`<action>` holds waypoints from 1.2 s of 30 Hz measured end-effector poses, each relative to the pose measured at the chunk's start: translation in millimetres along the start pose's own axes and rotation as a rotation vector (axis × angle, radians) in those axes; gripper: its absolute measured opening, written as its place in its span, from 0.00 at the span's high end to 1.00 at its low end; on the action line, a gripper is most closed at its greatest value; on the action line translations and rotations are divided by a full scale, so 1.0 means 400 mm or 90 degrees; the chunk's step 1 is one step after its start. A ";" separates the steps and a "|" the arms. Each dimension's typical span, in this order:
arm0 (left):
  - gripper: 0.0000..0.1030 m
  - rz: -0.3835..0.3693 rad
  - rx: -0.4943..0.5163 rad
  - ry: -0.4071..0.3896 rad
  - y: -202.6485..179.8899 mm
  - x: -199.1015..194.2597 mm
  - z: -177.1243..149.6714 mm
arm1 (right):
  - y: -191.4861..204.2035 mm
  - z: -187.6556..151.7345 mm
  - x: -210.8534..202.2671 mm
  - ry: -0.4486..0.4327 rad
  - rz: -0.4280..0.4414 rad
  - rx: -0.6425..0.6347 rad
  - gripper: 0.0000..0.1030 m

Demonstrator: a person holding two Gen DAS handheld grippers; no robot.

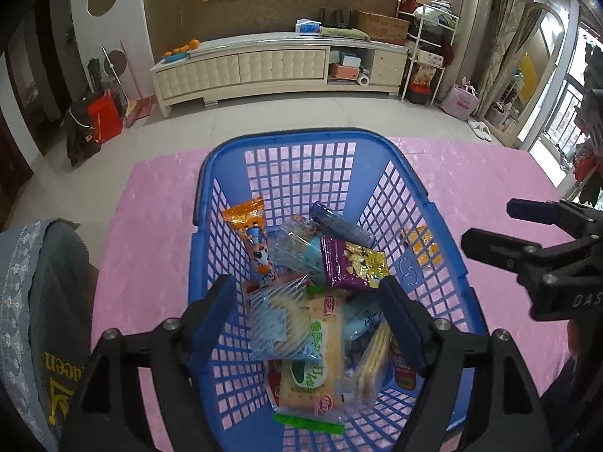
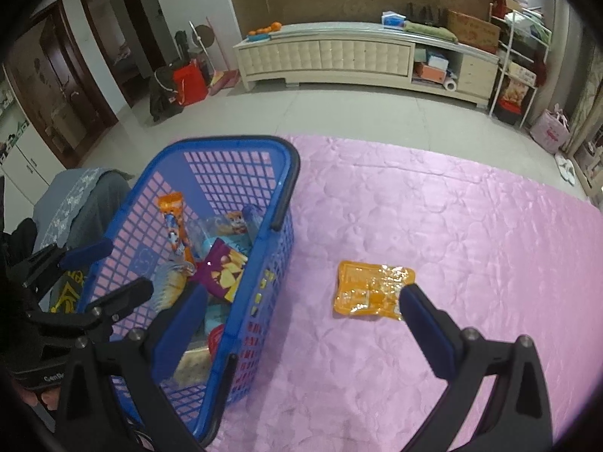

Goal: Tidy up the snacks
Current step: 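Open the right gripper to drop the stick pack while the left drops the sandwich, then move the right gripper to the small orange packet and grasp it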

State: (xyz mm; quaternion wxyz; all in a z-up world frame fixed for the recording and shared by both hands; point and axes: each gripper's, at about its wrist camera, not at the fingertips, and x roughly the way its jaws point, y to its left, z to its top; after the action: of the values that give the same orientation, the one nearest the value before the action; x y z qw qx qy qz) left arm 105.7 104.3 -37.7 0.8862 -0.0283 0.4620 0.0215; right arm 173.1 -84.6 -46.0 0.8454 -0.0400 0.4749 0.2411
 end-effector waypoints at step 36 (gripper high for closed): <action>0.00 0.038 0.028 0.085 -0.088 0.038 0.077 | -0.161 0.046 0.014 0.085 0.014 0.104 0.00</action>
State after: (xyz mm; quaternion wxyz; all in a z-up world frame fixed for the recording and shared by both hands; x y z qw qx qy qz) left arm 141.8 71.7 -31.7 0.8528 0.0034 0.5210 0.0358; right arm 218.5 -133.7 -50.8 0.8095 0.0186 0.5488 0.2077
